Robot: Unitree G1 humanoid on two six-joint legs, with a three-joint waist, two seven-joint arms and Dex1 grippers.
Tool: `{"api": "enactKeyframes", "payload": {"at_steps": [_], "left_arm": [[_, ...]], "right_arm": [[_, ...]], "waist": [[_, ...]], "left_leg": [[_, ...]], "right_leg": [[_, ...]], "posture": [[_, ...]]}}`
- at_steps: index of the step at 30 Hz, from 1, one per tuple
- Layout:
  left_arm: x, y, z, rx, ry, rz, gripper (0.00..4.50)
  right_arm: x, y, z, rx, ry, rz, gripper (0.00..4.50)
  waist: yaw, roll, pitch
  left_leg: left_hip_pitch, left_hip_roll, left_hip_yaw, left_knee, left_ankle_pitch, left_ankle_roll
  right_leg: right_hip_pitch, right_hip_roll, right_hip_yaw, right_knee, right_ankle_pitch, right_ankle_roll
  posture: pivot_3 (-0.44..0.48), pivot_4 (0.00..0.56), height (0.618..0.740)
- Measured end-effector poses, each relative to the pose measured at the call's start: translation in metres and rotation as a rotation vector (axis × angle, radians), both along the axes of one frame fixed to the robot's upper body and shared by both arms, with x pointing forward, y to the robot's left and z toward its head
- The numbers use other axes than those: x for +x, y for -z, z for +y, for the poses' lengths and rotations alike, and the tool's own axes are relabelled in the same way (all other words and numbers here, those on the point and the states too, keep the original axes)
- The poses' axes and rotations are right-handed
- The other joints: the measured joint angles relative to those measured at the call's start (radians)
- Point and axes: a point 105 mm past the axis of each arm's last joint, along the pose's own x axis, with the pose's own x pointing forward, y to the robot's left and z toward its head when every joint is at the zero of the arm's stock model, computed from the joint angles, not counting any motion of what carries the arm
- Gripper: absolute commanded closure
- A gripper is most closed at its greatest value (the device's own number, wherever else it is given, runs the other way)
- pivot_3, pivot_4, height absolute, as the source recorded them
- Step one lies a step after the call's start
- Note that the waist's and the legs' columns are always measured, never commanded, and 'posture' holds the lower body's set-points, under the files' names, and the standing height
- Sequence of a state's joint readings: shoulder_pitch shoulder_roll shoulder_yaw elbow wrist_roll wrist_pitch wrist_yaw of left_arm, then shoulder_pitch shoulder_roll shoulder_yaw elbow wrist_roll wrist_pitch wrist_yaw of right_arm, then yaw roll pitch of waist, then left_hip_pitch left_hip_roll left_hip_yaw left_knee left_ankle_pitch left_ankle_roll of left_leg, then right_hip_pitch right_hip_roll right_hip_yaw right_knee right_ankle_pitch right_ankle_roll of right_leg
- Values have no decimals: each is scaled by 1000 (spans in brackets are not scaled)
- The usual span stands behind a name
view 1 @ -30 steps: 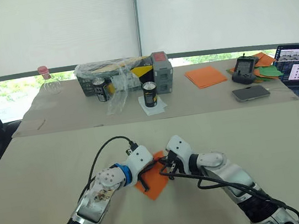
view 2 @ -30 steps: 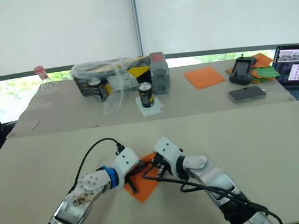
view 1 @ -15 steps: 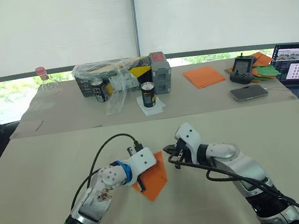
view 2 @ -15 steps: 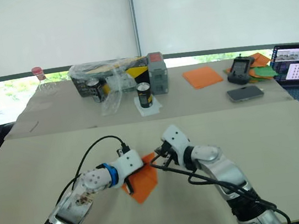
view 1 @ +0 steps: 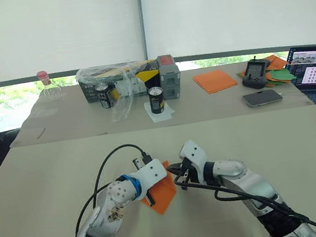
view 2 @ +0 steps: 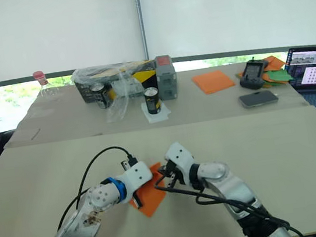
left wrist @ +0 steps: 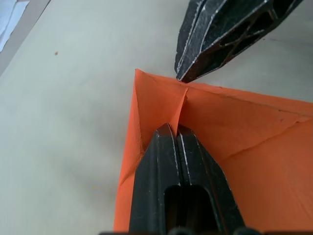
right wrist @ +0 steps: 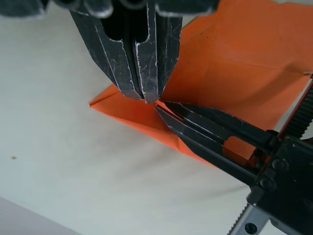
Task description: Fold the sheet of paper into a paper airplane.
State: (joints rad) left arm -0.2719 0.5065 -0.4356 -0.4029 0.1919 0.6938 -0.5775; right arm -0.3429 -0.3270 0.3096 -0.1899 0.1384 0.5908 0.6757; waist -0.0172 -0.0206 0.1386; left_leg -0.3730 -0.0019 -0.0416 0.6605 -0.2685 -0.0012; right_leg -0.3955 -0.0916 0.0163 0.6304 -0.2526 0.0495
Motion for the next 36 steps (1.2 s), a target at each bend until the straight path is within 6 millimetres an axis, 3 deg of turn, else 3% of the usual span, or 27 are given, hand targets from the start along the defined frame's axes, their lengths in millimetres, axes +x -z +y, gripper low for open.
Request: {"api": "enactKeyframes", "payload": {"at_steps": [10,20,36], "left_arm": [[4,-2,8,-40,-94,28,4486],[2,-2,15,-1,-89,25,4486],[1,-3,12,-11,-105,32,4486]], "right_arm": [[-2,14,11,0,-29,29,4500],[3,-9,27,54,-97,-69,4500],[29,4,35,12,-130,-37,4500]], "waist": [[1,0,0],[-1,0,0],[0,0,0]], "left_leg": [[0,0,0,0,0,0],[0,0,0,0,0,0],[0,0,1,0,0,0]], "right_leg": [[0,0,0,0,0,0],[-1,0,0,1,0,0],[-1,0,1,1,0,0]], "posture": [[0,150,740],[0,150,740],[0,150,740]]}}
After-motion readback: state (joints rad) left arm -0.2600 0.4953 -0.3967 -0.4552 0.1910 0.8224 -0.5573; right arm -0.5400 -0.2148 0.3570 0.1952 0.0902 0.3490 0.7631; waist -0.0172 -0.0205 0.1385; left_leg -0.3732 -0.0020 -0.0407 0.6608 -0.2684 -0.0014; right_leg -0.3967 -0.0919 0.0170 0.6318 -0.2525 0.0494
